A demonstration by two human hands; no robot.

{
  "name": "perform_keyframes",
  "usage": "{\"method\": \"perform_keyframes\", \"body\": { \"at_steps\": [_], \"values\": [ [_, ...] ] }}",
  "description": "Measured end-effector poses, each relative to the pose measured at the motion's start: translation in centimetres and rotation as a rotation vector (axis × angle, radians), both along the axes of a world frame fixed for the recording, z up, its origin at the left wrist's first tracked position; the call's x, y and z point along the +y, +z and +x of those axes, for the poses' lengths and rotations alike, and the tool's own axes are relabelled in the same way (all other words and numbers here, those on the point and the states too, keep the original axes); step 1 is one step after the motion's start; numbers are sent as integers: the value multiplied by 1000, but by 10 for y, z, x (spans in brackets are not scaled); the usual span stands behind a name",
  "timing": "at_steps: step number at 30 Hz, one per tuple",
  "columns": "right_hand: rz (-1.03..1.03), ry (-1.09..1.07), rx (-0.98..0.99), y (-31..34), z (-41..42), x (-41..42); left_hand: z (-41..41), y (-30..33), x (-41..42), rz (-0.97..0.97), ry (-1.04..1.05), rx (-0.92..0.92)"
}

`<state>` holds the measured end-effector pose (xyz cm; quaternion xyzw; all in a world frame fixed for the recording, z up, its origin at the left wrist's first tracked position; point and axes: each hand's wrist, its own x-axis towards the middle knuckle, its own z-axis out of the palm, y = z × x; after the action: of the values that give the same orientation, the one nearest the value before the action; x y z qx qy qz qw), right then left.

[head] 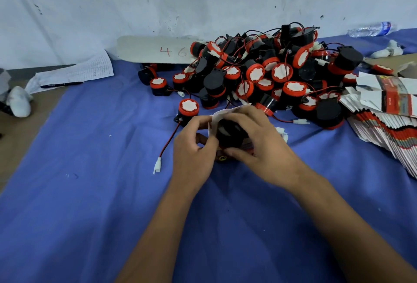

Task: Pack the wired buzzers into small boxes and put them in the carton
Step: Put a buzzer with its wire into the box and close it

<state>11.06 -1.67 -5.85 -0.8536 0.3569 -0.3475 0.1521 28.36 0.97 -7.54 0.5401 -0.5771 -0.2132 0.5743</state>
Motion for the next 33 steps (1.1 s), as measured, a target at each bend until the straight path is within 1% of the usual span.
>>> {"method": "perform_keyframes", "body": {
  "at_steps": [2,5,8,12,15,17,19,21,25,30,33],
  "values": [
    [29,36,54,0,-2,-1,0,0,-1,7,2,6],
    [24,-6,19,3,-4,-1,-1,1,0,3,-1,-2],
    [-40,-65,-7,3,-2,0,-1,1,0,-8,-8,-7],
    [-148,-140,42,0,0,1,-2,2,1,-24,-34,-18],
    [-91,-56,27,1,-1,-1,0,0,0,-12,-46,-1],
    [-98,-21,84,1,-4,-3,2,-2,-1,0,-50,16],
    [-142,-60,181,0,-3,-3,1,-4,-1,12,-38,26],
    [-175,-120,234,-2,-2,0,0,-4,-2,22,-22,30],
    [-203,-217,235,0,-6,-1,-1,-5,-1,11,-15,-2],
    [-176,-283,271,-2,-5,0,0,-6,-3,10,-29,-10],
    [-143,-279,205,0,-7,-1,0,-6,-3,4,-46,0]
  ]
}}
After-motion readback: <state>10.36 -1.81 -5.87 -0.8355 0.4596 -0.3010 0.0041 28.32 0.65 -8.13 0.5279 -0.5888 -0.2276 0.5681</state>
